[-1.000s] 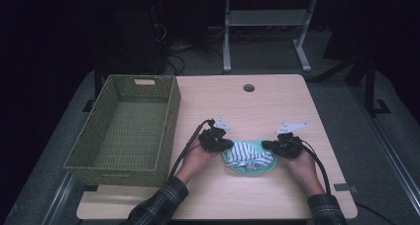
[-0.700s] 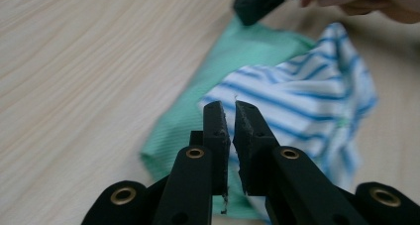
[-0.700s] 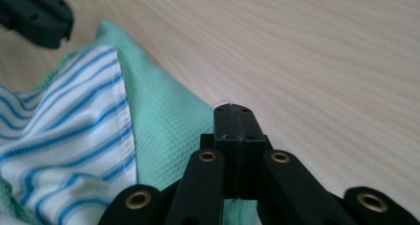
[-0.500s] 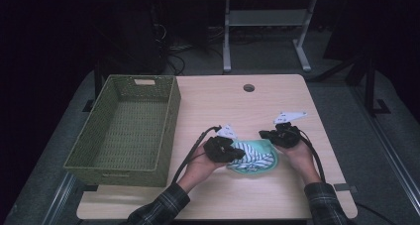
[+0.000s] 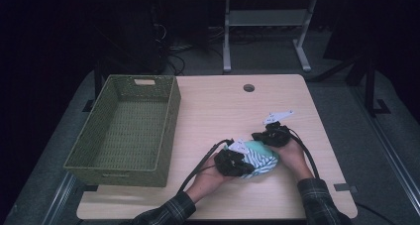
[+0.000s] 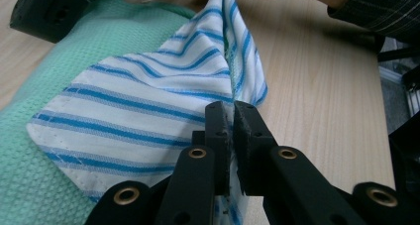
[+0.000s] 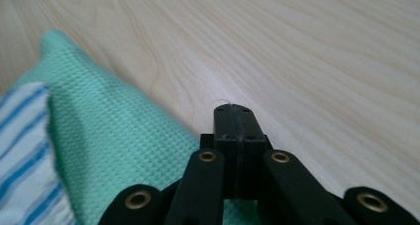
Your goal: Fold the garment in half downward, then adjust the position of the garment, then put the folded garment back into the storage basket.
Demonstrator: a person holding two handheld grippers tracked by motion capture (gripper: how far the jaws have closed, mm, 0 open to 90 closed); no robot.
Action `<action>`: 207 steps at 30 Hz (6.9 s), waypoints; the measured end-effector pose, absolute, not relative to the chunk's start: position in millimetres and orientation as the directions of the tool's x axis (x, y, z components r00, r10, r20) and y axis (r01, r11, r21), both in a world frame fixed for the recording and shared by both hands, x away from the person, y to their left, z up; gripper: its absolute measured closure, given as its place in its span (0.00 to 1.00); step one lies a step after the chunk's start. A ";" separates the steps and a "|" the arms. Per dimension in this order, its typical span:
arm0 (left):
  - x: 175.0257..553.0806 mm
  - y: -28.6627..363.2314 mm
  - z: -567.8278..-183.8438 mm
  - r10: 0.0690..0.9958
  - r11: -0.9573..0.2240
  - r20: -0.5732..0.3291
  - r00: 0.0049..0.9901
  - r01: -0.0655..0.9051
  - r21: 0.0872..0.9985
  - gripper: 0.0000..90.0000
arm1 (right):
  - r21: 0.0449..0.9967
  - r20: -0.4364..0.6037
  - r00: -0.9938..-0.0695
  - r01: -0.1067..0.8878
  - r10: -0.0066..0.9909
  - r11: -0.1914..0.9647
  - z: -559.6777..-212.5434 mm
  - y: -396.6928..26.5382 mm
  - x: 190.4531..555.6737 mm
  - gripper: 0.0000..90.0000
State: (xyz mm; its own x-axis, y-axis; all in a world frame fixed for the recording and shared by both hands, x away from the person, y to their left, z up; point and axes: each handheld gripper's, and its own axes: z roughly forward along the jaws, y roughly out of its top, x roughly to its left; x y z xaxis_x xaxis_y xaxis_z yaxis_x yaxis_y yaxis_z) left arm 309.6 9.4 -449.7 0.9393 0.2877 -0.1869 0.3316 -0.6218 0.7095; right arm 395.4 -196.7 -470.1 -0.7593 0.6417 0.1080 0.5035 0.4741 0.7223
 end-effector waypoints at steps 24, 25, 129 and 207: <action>324.0 22.0 -457.1 0.360 -0.682 -0.091 0.929 0.329 0.653 0.94 | 0.686 0.094 -0.777 0.504 0.622 0.525 -469.9 -206.7 385.7 1.00; 324.0 22.0 -457.1 0.360 -0.682 -0.091 0.929 0.329 0.653 0.94 | 0.686 0.094 -0.777 0.504 0.622 0.525 -469.9 -206.7 385.7 1.00; 336.0 40.1 -455.5 0.262 -0.799 -0.005 0.965 0.219 0.560 0.28 | 0.722 0.031 -0.590 0.571 0.806 0.391 -482.3 -264.4 286.1 0.14; 346.2 70.3 -348.2 0.352 -0.696 -0.114 0.929 0.341 0.632 0.78 | 0.717 0.035 -0.583 0.580 0.811 0.387 -482.1 -264.2 286.2 0.13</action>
State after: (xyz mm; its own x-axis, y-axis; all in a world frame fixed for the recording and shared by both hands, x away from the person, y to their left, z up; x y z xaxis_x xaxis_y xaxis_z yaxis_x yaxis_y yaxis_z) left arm 346.2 70.3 -348.2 0.9291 0.3519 -0.1138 0.3410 -0.6956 0.6323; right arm 286.2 -264.2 -482.1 -0.5835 0.8114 0.0345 0.5802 0.3867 0.7169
